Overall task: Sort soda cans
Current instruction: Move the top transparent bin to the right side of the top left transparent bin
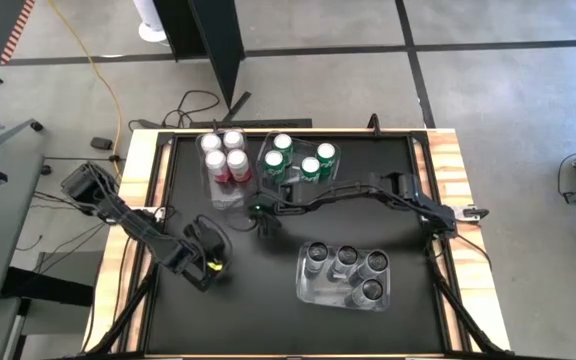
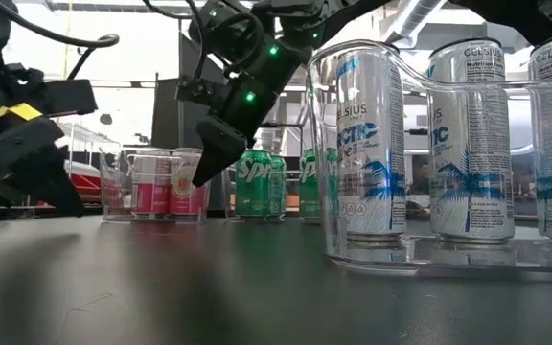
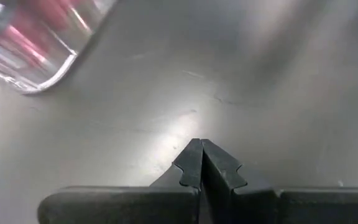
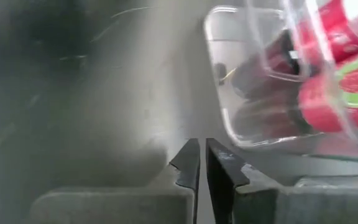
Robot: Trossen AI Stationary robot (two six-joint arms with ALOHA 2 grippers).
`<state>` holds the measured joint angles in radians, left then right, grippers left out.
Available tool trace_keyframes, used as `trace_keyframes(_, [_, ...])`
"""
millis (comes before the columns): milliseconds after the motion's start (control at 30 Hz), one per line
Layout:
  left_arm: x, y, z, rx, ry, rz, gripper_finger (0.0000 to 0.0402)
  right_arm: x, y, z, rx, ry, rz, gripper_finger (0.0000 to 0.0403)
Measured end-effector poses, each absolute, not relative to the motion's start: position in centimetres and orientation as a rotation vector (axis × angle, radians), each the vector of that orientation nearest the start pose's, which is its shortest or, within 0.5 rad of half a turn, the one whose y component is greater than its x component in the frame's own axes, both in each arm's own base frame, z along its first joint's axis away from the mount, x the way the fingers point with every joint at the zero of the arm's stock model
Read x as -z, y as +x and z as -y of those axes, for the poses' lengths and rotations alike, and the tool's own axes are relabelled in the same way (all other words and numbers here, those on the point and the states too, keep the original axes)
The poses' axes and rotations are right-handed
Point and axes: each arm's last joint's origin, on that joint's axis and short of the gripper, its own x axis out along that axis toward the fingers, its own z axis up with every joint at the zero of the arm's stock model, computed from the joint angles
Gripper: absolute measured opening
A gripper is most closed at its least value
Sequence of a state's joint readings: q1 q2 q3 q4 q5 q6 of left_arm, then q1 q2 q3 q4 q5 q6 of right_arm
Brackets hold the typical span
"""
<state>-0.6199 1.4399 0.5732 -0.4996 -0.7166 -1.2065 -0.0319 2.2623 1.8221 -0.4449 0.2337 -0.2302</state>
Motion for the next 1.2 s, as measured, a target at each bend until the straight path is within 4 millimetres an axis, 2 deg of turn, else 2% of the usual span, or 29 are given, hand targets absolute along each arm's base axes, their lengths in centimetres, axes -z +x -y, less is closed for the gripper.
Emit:
trace_keyframes(133, [-13.0,18.2,9.9,-0.709,-0.232,-0.772,0.0000,-18.6,49.4,1.0,0.112,-0.336,-0.918,0.0046])
trace_keyframes(267, [-12.9,18.4,8.7,-0.778,-0.218,-0.758,0.0000,-20.1,49.0,0.2,0.131,-0.362,-0.899,0.0039])
trace_keyframes(667, [-10.9,18.1,6.4,-0.827,-0.195,-0.709,0.0000,-26.0,46.5,0.2,0.161,-0.374,-0.859,0.0011])
trace_keyframes(867, [-10.5,17.9,5.2,-0.883,-0.163,-0.705,0.0000,-28.7,44.8,0.3,0.180,-0.390,-0.856,0.0010])
trace_keyframes(1033, [-10.4,18.0,4.1,-0.921,-0.132,-0.712,0.0000,-30.6,42.8,0.8,0.292,-0.427,-0.911,0.0010])
trace_keyframes(1200, [-9.9,17.9,3.2,-0.941,-0.119,-0.721,0.0000,-32.0,40.5,1.7,0.363,-0.361,-0.985,0.0009])
